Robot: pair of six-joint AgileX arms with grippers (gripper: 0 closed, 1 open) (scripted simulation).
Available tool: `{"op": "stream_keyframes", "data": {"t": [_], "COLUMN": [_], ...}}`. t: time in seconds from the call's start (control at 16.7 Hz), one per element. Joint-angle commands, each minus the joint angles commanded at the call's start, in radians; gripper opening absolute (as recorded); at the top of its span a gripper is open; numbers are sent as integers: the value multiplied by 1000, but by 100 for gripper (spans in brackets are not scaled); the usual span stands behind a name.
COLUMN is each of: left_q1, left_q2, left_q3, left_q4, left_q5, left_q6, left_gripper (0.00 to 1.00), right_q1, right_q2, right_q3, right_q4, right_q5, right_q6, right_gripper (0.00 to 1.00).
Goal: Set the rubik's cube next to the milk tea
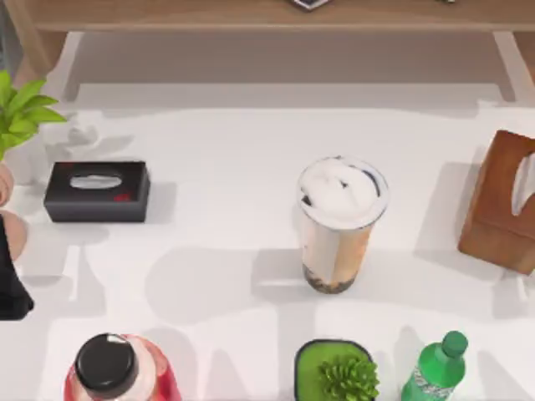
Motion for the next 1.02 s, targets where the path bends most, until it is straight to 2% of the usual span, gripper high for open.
{"op": "stream_keyframes", "data": {"t": [0.24, 0.48, 0.72, 1.02], "left_q1": [-11, -73, -170, -319], "left_q2": [32, 223, 577, 1151], "left_q3": [31, 213, 542, 1030], "left_q4": [1, 9, 32, 83], "left_q5": [-15, -94, -205, -348], "left_q6": [-1, -3, 0, 13], "left_gripper": [100, 100, 100, 100], "right_q1": [0, 0, 0, 0], "right_q2": [0, 0, 0, 0], "right_q3": [0, 0, 0, 0], "right_q4": [0, 0, 0, 0], "right_q5": [0, 0, 0, 0], "right_q6": [0, 0, 0, 0], "right_gripper": [100, 100, 100, 100]}}
